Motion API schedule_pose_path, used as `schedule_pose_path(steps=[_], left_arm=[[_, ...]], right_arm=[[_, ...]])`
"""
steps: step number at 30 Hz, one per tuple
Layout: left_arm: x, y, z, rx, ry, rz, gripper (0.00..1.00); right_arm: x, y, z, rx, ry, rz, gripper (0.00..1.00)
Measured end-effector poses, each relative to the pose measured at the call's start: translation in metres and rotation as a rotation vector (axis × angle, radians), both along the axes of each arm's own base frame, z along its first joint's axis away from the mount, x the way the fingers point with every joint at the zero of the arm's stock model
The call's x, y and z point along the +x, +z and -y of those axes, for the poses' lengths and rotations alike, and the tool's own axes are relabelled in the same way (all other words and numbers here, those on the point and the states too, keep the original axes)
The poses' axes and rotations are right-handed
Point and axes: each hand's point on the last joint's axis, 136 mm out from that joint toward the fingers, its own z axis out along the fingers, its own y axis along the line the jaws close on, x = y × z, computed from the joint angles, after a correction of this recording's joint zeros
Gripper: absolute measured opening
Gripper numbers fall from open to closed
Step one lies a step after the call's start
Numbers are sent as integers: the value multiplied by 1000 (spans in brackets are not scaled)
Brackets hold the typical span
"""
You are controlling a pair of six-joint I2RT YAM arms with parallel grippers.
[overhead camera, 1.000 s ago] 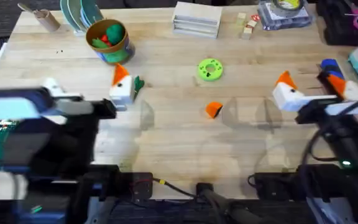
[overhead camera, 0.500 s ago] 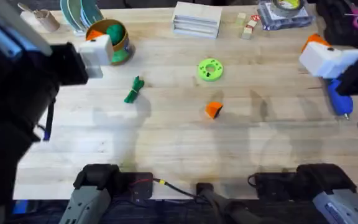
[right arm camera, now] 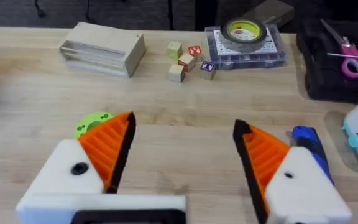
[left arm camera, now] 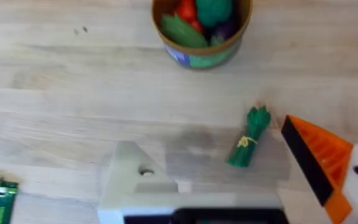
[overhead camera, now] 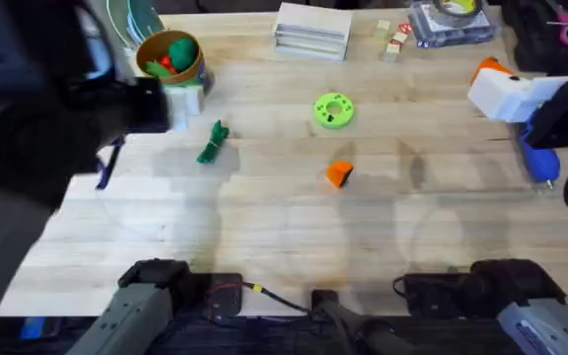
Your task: Pick up the gripper from the table and insert it into the empty holder that is missing its gripper. Then pick up a screw, insert it into the mounting hole, and use the screwdriver to tighten it. Finally, clean up the table by picking up the vegetable and placing it into the bucket.
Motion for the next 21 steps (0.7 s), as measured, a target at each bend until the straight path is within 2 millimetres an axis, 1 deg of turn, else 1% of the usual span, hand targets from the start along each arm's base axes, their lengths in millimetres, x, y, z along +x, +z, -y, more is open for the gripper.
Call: schedule_pose_path(steps=[4,8,9,11,12,14,16,17,18,21], left_arm=[[11,-41,11,-47,-43,-150,993],[15,-78,25,-115,-92,-283,991],[15,-87,28,-129,-101,-314,953],[15,-101,32,-149,-110,-366,849],[14,-107,33,-156,-112,-387,779],[13,-117,35,-169,-118,-424,482],[12,-123,36,-177,-120,-446,163],[12,-125,37,-176,-125,-450,42],[12,-125,37,-179,-127,-451,17],[12,-123,41,-195,-138,-446,24]], right_arm=[[0,0,0,0,0,0,991],[0,0,0,0,0,0,992],[0,0,0,0,0,0,992],[0,0,0,0,0,0,991],[0,0,0,0,0,0,991],[0,0,0,0,0,0,991],[0,0,0,0,0,-1,991],[0,0,0,0,0,0,991],[0,0,0,0,0,0,991],[0,0,0,0,0,-1,991]])
